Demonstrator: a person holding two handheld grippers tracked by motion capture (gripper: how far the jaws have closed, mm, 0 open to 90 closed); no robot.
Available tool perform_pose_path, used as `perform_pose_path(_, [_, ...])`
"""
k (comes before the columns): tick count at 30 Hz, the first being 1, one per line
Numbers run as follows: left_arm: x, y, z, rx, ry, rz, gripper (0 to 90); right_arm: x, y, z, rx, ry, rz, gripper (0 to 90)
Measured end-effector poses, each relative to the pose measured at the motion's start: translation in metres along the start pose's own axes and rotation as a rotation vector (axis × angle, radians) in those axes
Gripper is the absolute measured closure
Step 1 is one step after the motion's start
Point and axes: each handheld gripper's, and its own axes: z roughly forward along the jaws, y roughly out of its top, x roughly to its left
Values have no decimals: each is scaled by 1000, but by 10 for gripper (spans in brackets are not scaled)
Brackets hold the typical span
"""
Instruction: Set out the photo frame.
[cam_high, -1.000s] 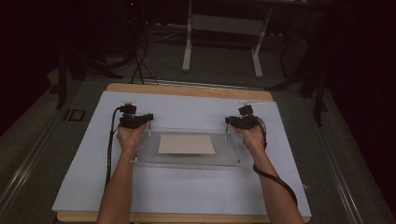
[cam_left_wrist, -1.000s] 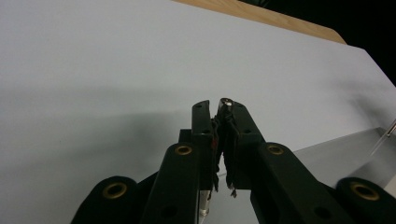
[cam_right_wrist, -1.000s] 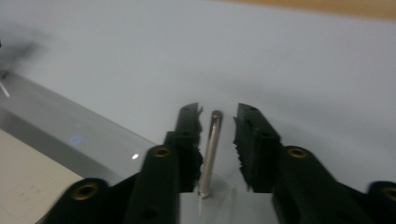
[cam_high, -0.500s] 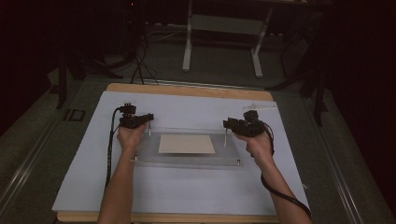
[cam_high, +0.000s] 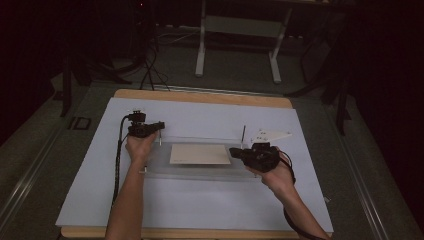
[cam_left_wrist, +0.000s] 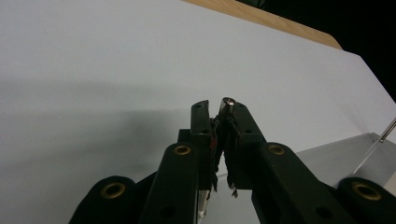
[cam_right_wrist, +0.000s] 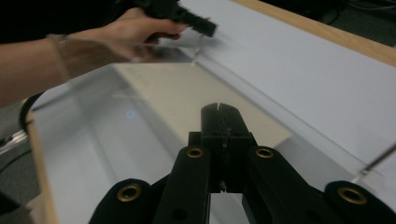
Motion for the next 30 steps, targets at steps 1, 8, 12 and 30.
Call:
perform_pose_path(1, [0,0,0,-1,-1,-1,826,4,-1,-1,0,5,-9,900])
perform_pose_path(8, [1,-1,0,-3,-4,-5,825,36,-11,-4,-24,64,-45,900])
perform_pose_path(12, [1,-1,0,-6,-8,-8,823,53,-23,0,-22,82,-67,900])
perform_pose_path(30, [1,-2,0,-5,-17,-19,816,75,-51,39,-6,-54,-118,900])
